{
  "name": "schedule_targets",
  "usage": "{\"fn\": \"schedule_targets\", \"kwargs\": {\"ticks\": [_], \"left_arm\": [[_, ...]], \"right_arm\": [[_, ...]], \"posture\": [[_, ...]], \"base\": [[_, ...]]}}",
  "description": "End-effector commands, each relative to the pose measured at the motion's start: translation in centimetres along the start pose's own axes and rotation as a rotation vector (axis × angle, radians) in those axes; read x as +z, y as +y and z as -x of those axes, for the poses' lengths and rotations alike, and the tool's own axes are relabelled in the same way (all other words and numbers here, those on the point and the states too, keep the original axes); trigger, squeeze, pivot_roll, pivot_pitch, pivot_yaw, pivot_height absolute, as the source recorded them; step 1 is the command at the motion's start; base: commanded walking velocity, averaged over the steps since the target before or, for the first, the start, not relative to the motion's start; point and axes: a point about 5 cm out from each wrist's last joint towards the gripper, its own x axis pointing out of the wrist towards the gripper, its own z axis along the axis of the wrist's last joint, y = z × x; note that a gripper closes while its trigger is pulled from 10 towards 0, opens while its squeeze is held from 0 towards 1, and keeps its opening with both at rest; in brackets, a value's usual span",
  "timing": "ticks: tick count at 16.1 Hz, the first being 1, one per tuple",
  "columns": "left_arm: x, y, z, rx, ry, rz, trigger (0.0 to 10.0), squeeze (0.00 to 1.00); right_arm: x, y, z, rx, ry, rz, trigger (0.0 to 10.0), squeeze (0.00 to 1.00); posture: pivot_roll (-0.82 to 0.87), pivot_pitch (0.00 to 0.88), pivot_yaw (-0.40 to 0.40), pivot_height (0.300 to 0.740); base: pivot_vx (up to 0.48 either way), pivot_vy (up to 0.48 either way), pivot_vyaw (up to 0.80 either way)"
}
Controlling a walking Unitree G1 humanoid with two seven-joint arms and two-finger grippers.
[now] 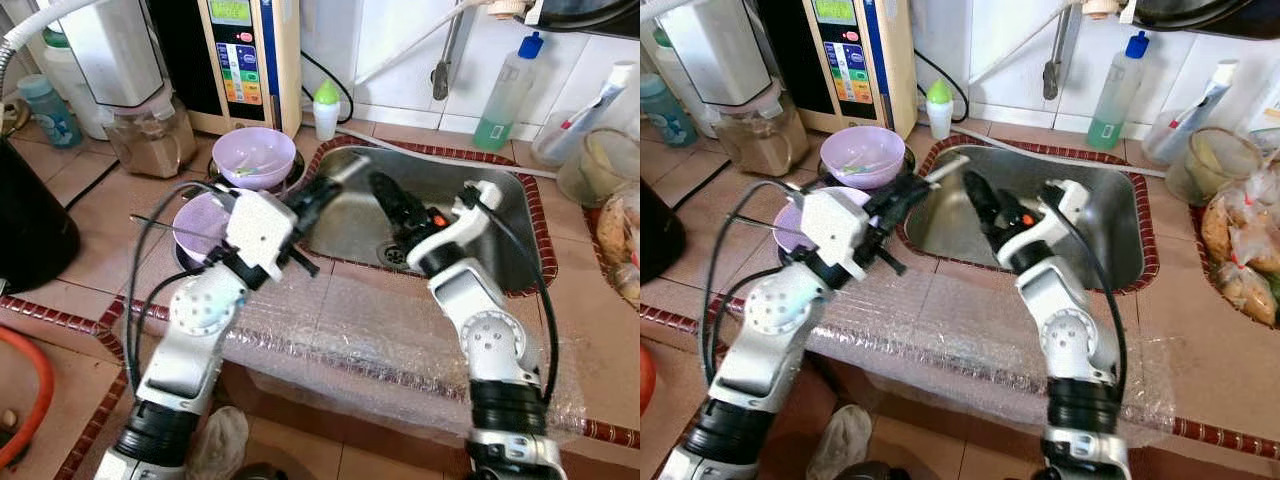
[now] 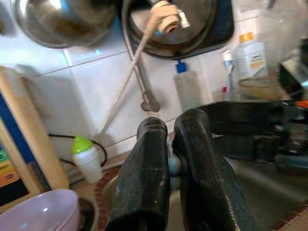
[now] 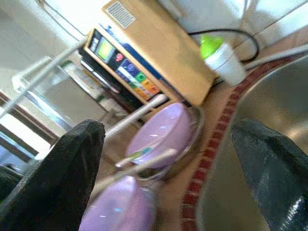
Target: Kitchen organization
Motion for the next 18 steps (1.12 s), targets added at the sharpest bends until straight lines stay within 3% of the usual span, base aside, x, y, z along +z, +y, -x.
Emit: {"fn": "schedule_targets", "kwargs": {"ticks": [1, 6, 7, 8, 12, 18], "left_arm": [[0.0, -0.5, -0.2, -0.037, -0.009, -0.017, 0.0, 0.0], [-0.5, -1.8, 0.1, -0.062, -0.011, 0.006, 0.0, 0.0], [-0.5, -2.0, 0.1, -0.062, -0.013, 0.006, 0.0, 0.0], [-0.5, -2.0, 0.1, -0.061, -0.014, 0.007, 0.0, 0.0], [-0.5, -1.8, -0.1, -0.05, -0.024, -0.007, 0.0, 0.0], [-0.8, -2.1, -0.2, -0.053, -0.022, -0.009, 0.0, 0.0]], "right_arm": [[0.5, 0.4, -0.6, 0.012, 0.001, -0.068, 10.0, 0.0], [0.3, 1.6, -2.1, 0.055, 0.027, -0.175, 10.0, 0.0], [0.2, 1.9, -2.3, 0.062, 0.033, -0.209, 3.6, 0.0], [0.0, 2.0, -2.5, 0.067, 0.043, -0.217, 0.0, 0.0], [-0.5, 2.4, -2.7, 0.076, 0.087, -0.243, 0.0, 0.0], [0.2, 2.4, -2.6, 0.094, 0.067, -0.312, 0.0, 0.0]], "posture": [[-0.02, 0.0, 0.047, 0.74], [-0.02, 0.0, 0.032, 0.74], [-0.02, 0.0, 0.032, 0.74], [-0.02, 0.0, 0.032, 0.74], [-0.02, 0.0, 0.027, 0.74], [-0.02, 0.0, 0.024, 0.74]], "base": [[0.0, 0.0, 0.0], [0.0, 0.0, 0.0], [0.0, 0.0, 0.0], [0.0, 0.0, 0.0], [0.0, 0.0, 0.0], [0.0, 0.0, 0.0]]}}
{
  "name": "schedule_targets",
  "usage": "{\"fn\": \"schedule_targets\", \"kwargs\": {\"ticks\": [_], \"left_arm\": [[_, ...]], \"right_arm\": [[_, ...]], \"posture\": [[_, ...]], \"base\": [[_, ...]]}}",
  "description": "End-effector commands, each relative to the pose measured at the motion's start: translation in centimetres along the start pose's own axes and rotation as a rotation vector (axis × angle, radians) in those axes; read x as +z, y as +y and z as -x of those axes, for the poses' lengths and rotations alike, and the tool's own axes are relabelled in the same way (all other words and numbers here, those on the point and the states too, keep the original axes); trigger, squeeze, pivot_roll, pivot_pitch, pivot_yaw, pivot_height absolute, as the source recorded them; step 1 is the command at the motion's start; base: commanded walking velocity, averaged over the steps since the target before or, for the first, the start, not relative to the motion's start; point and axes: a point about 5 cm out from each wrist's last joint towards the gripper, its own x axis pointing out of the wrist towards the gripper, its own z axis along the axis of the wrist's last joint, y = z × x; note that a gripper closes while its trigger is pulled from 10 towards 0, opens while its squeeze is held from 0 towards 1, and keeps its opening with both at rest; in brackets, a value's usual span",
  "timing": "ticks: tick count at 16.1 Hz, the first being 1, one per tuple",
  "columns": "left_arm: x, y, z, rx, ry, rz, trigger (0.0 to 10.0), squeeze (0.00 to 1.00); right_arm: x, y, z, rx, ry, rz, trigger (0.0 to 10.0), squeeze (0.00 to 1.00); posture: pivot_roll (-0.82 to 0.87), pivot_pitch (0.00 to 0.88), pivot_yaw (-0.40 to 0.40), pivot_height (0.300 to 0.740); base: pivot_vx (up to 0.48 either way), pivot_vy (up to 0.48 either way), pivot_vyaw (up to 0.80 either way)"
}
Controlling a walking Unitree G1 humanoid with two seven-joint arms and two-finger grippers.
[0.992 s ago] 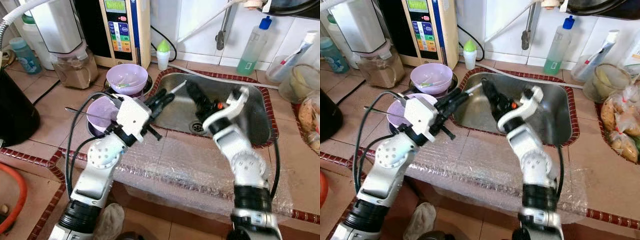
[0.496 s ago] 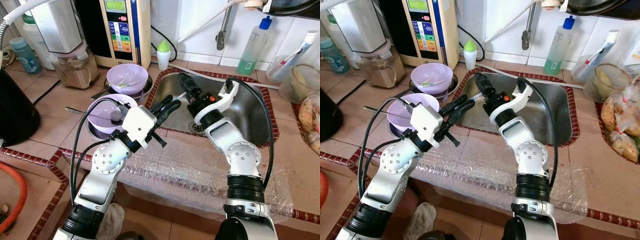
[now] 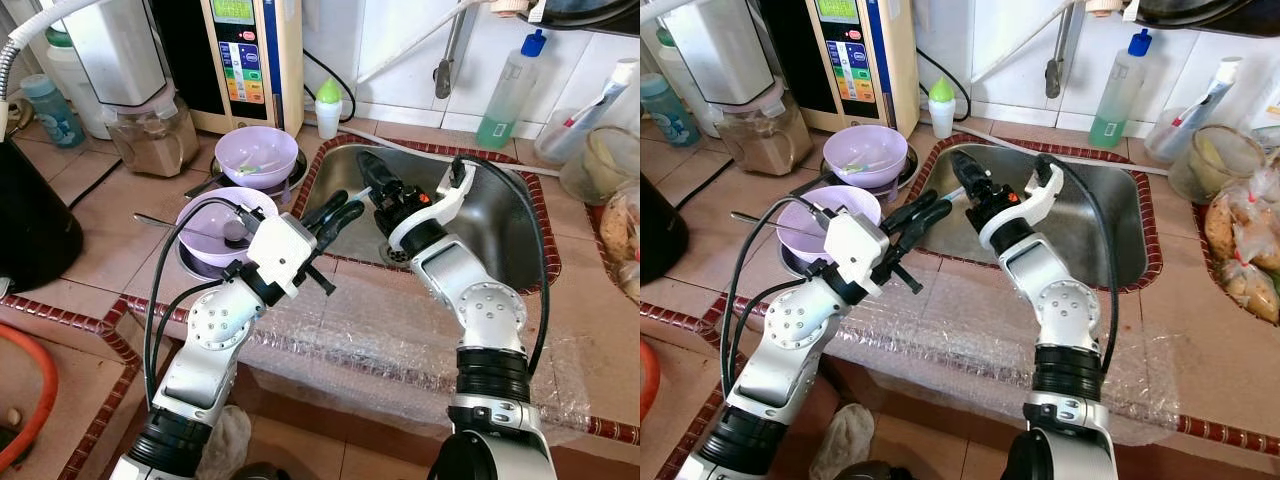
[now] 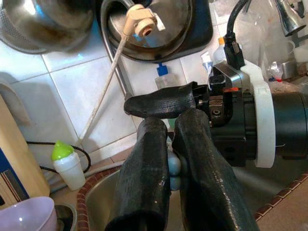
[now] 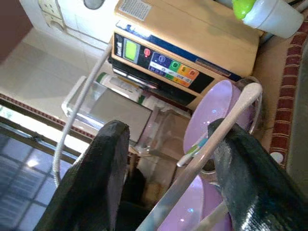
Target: Kitchen organization
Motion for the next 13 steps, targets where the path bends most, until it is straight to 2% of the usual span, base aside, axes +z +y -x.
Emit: {"fn": "schedule_targets", "kwargs": {"ticks": [1, 8, 11, 12, 13], "left_arm": [[-0.25, -0.17, -0.13, -0.006, 0.014, -0.007, 0.0, 0.0], [-0.25, -0.38, -0.18, -0.007, 0.006, -0.004, 0.0, 0.0], [-0.28, -0.97, -0.14, -0.019, 0.006, 0.004, 0.0, 0.0], [-0.36, -1.08, -0.13, -0.022, 0.01, 0.005, 0.8, 0.0], [-0.37, -1.11, -0.17, -0.025, 0.015, 0.001, 5.4, 0.0]], "right_arm": [[0.1, 0.95, -0.47, 0.04, 0.007, -0.022, 0.0, 0.0], [0.08, 0.83, -0.38, 0.04, 0.014, -0.036, 0.0, 0.0], [-0.03, 0.59, -0.3, 0.03, 0.007, -0.044, 0.0, 0.0], [0.06, 0.55, -0.28, 0.027, 0.001, -0.045, 0.0, 0.0], [0.19, 0.5, -0.29, 0.022, -0.007, -0.041, 0.0, 0.0]], "posture": [[-0.02, 0.0, 0.024, 0.74], [-0.02, 0.0, 0.024, 0.74], [-0.02, 0.0, 0.029, 0.74], [-0.02, 0.0, 0.031, 0.74], [-0.02, 0.0, 0.033, 0.74]], "base": [[0.0, 0.0, 0.0], [0.0, 0.0, 0.0], [0.0, 0.0, 0.0], [0.0, 0.0, 0.0], [0.0, 0.0, 0.0]]}}
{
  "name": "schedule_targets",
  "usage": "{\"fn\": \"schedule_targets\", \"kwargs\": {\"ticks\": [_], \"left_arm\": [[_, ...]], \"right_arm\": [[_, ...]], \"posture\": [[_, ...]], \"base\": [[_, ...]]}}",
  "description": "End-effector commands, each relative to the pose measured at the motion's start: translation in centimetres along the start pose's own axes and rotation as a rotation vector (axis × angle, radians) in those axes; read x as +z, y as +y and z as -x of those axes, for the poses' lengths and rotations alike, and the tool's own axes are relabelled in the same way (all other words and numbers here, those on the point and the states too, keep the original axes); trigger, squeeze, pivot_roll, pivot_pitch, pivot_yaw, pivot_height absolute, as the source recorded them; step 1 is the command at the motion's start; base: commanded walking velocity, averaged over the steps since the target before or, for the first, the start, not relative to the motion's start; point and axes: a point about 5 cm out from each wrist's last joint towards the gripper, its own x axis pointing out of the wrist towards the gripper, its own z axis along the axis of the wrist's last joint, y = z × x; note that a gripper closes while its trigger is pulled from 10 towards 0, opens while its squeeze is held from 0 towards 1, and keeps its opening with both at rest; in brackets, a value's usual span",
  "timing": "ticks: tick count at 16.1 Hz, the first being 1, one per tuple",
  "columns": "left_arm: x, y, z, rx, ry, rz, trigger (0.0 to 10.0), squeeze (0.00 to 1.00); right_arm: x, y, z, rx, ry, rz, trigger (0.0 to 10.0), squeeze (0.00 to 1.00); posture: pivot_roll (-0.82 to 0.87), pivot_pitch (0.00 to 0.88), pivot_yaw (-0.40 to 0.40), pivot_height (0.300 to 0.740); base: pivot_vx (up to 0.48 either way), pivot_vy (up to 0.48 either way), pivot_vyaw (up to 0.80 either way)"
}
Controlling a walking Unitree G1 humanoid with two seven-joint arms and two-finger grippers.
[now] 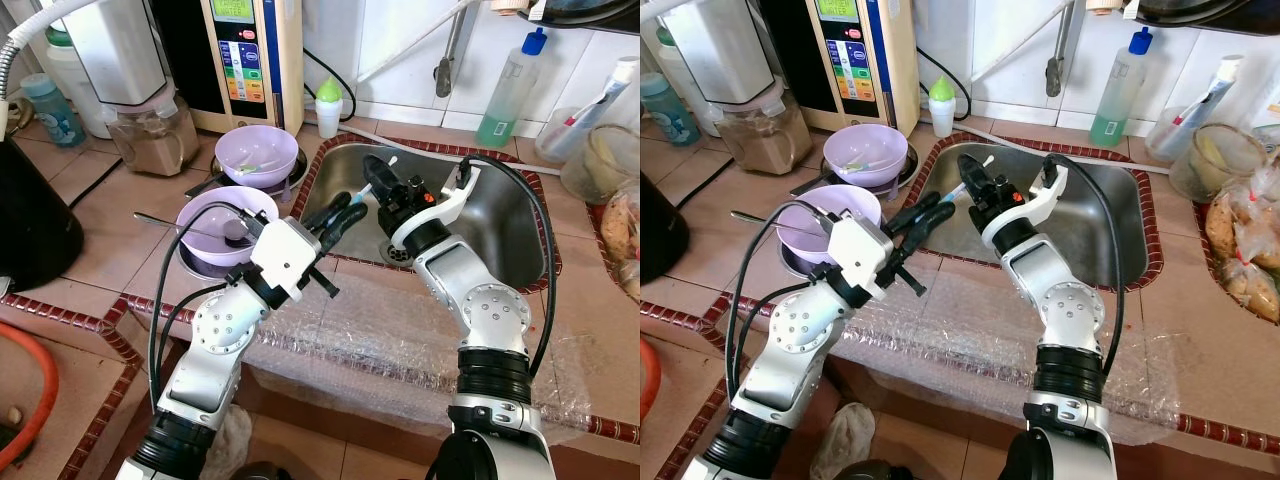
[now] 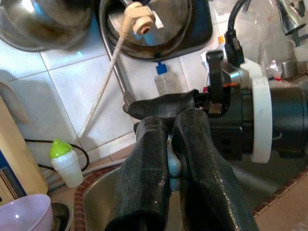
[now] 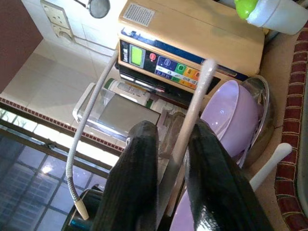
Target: Kitchen organization
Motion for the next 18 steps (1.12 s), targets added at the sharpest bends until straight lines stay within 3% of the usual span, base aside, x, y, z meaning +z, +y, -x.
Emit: {"fn": "schedule_targets", "kwargs": {"ticks": [1, 2, 7, 8, 9, 12, 14, 15, 16, 17, 18], "left_arm": [[-0.1, -0.5, -0.2, -0.031, 0.016, -0.001, 10.0, 0.0], [-0.3, -0.4, -0.2, -0.03, 0.022, 0.003, 10.0, 1.0], [-0.7, -0.5, 0.0, -0.039, 0.045, 0.001, 10.0, 1.0], [-0.7, -0.4, 0.0, -0.035, 0.05, 0.002, 10.0, 1.0], [-0.7, -0.4, 0.0, -0.035, 0.052, 0.002, 10.0, 1.0], [-0.8, -0.4, 0.3, -0.065, 0.084, -0.001, 10.0, 1.0], [-0.7, -0.5, 0.5, -0.105, 0.125, 0.018, 10.0, 1.0], [-0.8, -0.5, 0.6, -0.117, 0.136, 0.016, 10.0, 1.0], [-0.9, -0.4, 0.9, -0.121, 0.156, 0.019, 10.0, 1.0], [-1.5, -0.3, 1.5, -0.149, 0.201, 0.04, 10.0, 1.0], [-2.2, -0.4, 2.0, -0.186, 0.251, 0.056, 10.0, 1.0]], "right_arm": [[0.1, 0.4, -0.5, 0.0, 0.0, 0.008, 0.0, 0.0], [0.3, 0.4, -0.6, -0.003, -0.013, 0.012, 0.0, 0.0], [1.3, 0.0, -0.7, -0.065, -0.09, 0.076, 0.0, 0.0], [2.6, -0.3, -0.8, -0.136, -0.173, 0.241, 0.0, 0.0], [3.2, -0.2, -0.8, -0.157, -0.203, 0.325, 0.0, 0.0], [5.2, -1.8, -0.4, -0.301, -0.224, 0.736, 0.0, 0.0], [5.7, -3.5, -0.1, -0.388, -0.192, 0.877, 0.0, 0.0], [5.8, -4.2, 0.0, -0.43, -0.178, 0.921, 2.5, 0.0], [5.7, -5.3, 0.3, -0.48, -0.146, 0.946, 10.0, 0.0], [5.4, -6.7, 0.7, -0.533, -0.102, 0.958, 10.0, 0.0], [4.9, -8.0, 1.2, -0.59, -0.065, 0.964, 10.0, 1.0]], "posture": [[-0.02, 0.0, 0.034, 0.74], [-0.02, 0.0, 0.035, 0.74], [-0.02, 0.0, 0.036, 0.74], [-0.02, 0.0, 0.036, 0.74], [-0.02, 0.0, 0.036, 0.74], [-0.02, 0.0, 0.036, 0.74], [-0.01, 0.0, 0.039, 0.74], [-0.01, 0.0, 0.041, 0.74], [-0.01, 0.0, 0.04, 0.74], [0.0, 0.0, 0.036, 0.74], [0.01, 0.0, 0.034, 0.74]], "base": [[0.0, 0.0, 0.0], [0.0, 0.0, 0.0], [0.0, 0.0, 0.0], [0.0, 0.0, 0.0], [0.0, 0.0, 0.0], [0.0, 0.0, 0.0], [0.0, 0.0, 0.0], [0.0, 0.0, 0.0], [0.0, 0.0, 0.0], [0.0, 0.0, 0.0], [0.0, 0.0, 0.0]]}}
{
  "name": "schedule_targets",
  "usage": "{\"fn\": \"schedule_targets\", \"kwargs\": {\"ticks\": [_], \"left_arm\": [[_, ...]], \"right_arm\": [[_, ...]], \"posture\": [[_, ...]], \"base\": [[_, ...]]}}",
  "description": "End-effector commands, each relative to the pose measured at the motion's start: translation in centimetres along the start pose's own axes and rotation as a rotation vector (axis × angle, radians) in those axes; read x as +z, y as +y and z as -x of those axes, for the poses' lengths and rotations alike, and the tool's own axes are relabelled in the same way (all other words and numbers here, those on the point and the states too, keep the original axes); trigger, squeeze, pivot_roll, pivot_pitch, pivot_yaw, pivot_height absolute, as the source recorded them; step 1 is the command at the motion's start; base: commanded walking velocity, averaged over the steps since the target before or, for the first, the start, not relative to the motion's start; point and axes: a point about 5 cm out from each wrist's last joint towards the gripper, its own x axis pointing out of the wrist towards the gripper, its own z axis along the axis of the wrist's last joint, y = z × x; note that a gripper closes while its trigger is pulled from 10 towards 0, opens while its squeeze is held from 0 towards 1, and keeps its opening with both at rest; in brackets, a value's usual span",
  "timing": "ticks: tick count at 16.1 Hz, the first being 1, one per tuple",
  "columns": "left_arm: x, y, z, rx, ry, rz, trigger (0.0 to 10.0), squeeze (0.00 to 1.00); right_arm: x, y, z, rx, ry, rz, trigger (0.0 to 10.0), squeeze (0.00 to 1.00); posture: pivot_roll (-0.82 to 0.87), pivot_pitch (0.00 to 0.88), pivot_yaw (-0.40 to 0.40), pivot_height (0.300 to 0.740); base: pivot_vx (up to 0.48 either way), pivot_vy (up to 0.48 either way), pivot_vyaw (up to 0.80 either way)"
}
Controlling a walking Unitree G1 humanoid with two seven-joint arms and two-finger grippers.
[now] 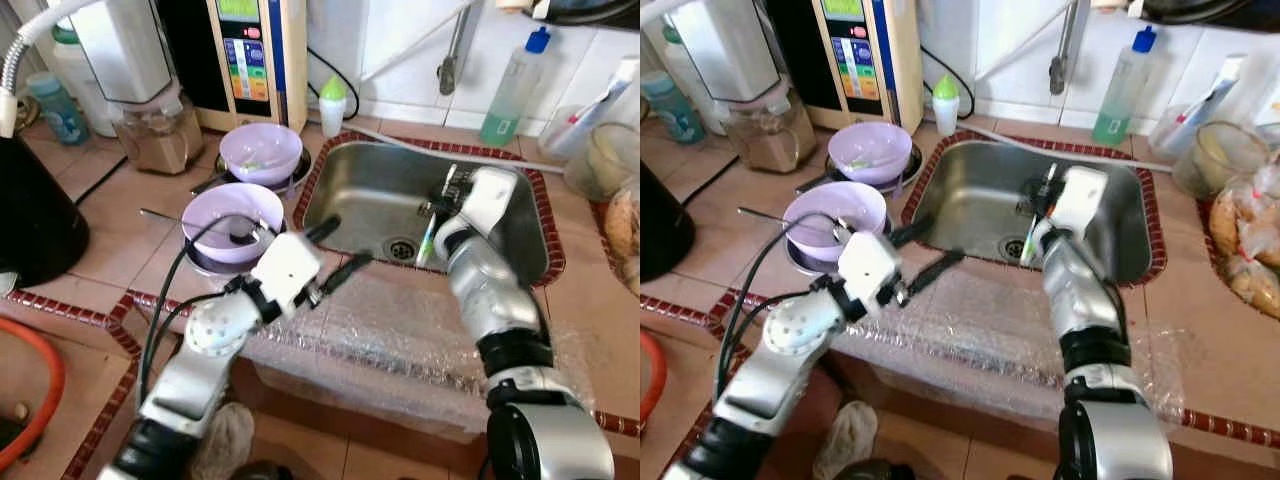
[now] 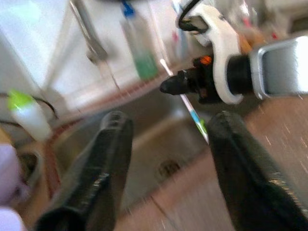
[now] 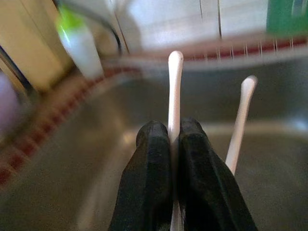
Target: Kitchen organization
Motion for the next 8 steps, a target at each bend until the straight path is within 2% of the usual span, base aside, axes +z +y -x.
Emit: {"fn": "schedule_targets", "kwargs": {"ticks": [1, 3, 5, 8], "left_arm": [[-0.4, -0.3, 0.1, -0.031, 0.033, 0.01, 10.0, 1.0], [-0.6, -0.4, 0.1, -0.046, 0.082, 0.016, 10.0, 1.0], [-0.6, -0.5, 0.0, -0.053, 0.083, 0.024, 10.0, 1.0], [-0.5, -0.3, -0.3, -0.048, 0.076, 0.007, 10.0, 1.0]], "right_arm": [[-0.1, 0.2, -0.3, -0.007, 0.0, 0.021, 10.0, 1.0], [-1.0, 0.2, -0.4, -0.008, 0.012, 0.031, 10.0, 1.0], [-1.6, 0.8, -0.4, 0.027, 0.035, -0.008, 10.0, 1.0], [-1.7, 0.8, -0.3, 0.045, 0.017, -0.002, 10.0, 1.0]], "posture": [[0.01, 0.0, 0.033, 0.74], [0.01, 0.0, 0.031, 0.74], [0.0, 0.0, 0.034, 0.74], [-0.01, 0.0, 0.037, 0.74]], "base": [[0.0, 0.0, 0.0], [0.0, 0.0, 0.0], [0.0, 0.0, 0.0], [0.0, 0.0, 0.0]]}}
